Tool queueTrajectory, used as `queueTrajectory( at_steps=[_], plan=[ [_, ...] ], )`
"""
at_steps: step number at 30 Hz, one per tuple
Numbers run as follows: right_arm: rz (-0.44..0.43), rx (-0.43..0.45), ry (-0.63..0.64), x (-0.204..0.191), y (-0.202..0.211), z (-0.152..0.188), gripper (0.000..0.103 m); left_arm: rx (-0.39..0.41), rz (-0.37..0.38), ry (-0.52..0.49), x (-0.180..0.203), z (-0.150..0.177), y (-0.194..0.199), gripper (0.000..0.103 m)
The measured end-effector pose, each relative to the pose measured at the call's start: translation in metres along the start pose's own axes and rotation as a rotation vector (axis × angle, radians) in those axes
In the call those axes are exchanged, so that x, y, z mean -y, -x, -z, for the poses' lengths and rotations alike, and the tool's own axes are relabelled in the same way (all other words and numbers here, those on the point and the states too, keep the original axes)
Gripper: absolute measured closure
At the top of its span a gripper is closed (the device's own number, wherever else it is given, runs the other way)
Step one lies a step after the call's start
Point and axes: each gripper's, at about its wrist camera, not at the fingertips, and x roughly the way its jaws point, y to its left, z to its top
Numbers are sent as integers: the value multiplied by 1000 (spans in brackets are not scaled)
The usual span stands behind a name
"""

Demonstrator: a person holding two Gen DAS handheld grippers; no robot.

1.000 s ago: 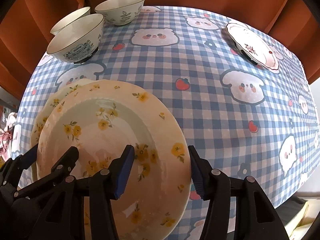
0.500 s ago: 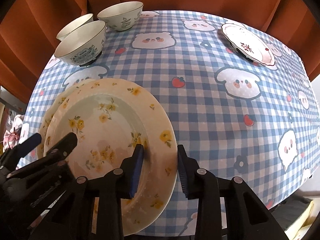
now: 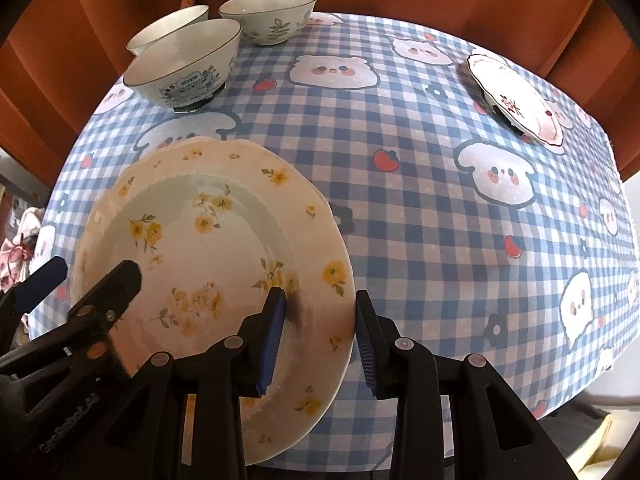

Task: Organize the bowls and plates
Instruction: 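Open the right tool to release the plate and lift away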

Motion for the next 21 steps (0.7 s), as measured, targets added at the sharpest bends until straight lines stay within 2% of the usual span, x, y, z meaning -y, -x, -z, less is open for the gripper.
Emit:
queueTrajectory(
  at_steps=[7, 13, 19, 21],
  plan=[
    [41, 7, 0, -6, -3, 1, 64, -27, 5, -18, -3, 5, -5, 19],
    [37, 22, -34, -5, -7, 3, 59, -46, -5, -18, -8, 8, -10, 17],
    [21, 7, -48, -7, -6, 4, 37, -68, -9, 17, -21, 8, -8, 15],
    [17, 20, -49, -8, 1, 4, 34, -67, -8, 12, -22, 6, -5, 15]
  ],
)
